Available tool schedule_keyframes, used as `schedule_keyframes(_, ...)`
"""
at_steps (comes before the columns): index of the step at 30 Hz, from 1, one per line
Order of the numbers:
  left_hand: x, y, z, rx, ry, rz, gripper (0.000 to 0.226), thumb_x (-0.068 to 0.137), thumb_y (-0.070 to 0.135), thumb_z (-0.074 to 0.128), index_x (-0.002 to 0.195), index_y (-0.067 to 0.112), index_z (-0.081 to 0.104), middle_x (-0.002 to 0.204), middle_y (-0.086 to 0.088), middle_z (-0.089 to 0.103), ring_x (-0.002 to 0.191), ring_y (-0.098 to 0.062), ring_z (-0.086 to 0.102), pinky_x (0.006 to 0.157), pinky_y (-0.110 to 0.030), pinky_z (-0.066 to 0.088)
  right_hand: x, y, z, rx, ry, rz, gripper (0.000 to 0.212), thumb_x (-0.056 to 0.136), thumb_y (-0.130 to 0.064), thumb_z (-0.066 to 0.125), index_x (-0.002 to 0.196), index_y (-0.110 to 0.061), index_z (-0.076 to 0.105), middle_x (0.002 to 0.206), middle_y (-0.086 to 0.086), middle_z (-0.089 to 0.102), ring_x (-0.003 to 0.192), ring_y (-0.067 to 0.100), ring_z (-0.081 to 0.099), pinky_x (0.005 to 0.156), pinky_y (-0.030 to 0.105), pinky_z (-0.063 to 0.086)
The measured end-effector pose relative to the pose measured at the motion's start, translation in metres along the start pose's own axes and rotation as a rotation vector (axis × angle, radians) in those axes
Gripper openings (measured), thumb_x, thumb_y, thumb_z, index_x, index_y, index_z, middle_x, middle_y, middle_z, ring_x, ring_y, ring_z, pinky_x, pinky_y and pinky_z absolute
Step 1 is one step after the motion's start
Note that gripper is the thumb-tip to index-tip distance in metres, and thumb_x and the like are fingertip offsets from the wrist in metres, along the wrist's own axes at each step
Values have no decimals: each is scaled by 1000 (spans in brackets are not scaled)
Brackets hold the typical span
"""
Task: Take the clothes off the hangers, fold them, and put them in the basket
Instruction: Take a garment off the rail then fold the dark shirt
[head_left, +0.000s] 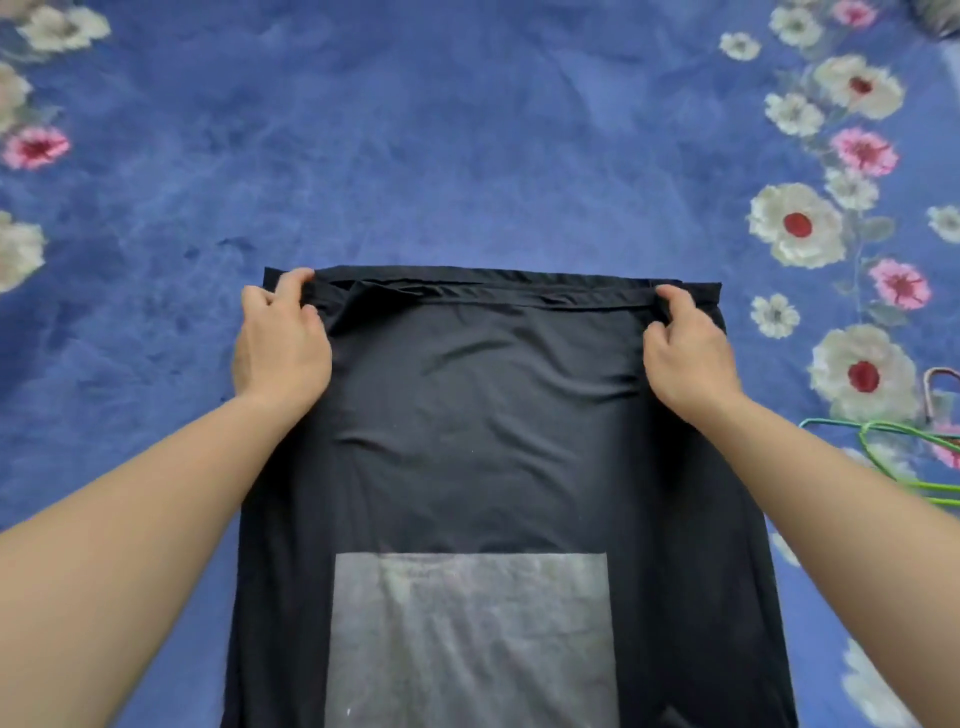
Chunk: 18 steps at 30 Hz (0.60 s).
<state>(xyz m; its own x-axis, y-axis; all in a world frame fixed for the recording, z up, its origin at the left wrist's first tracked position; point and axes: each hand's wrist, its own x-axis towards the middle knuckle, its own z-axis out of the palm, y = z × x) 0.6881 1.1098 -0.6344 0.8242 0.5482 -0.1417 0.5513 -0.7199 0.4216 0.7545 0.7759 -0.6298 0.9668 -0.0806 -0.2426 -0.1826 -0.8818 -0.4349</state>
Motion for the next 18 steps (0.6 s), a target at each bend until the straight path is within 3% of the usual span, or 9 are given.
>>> schedule_keyframes(3, 32, -6, 0, 96, -149, 70, 38, 101, 27, 36, 139, 27, 43, 128, -17, 55, 114, -41, 50, 91, -46, 41, 34, 5, -13, -112, 5, 63, 45, 97, -15, 33, 140, -18, 44, 132, 21, 54, 116, 40, 49, 92, 44, 40)
schedule_keyframes(6, 47, -9, -7, 320, -222, 135, 31, 100, 39, 40, 123, 18, 46, 112, -17, 61, 101, -38, 53, 77, -41, 40, 48, 8, -27, -201, 0, 136, 29, 90, -20, 40, 112, -9, 55, 115, 22, 59, 104, 41, 52, 82, 42, 40)
schedule_keyframes(10, 56, -18, -22, 414, -169, 174, 31, 100, 41, 43, 111, 12, 50, 108, -24, 62, 101, -43, 55, 72, -41, 37, 51, 13, -37, -308, 22, 132, 23, 88, -22, 46, 104, -8, 54, 104, 22, 58, 93, 39, 51, 74, 39, 37)
schedule_keyframes(14, 72, -30, -31, 132, 80, 132, 22, 99, 32, 48, 99, 12, 57, 93, -26, 66, 97, -45, 58, 77, -46, 42, 70, 19, -38, 7, 208, 258, 18, 85, -19, 43, 94, -9, 56, 97, 22, 64, 92, 38, 61, 81, 41, 50)
schedule_keyframes(16, 83, -35, -27, 23, 121, 41, 23, 95, 36, 50, 93, 15, 58, 82, -21, 68, 92, -41, 62, 80, -45, 46, 78, 22, -32, 252, 254, 379, 15, 85, -16, 41, 93, -11, 52, 85, 20, 68, 63, 29, 70, 71, 42, 58)
schedule_keyframes(18, 94, -42, -18, -105, 124, -94, 27, 85, 47, 51, 86, 20, 58, 77, -15, 69, 84, -38, 66, 83, -47, 52, 84, 24, -23, 461, 253, 458, 11, 92, -9, 40, 100, -11, 47, 79, 16, 68, 38, 12, 61, 51, 31, 56)
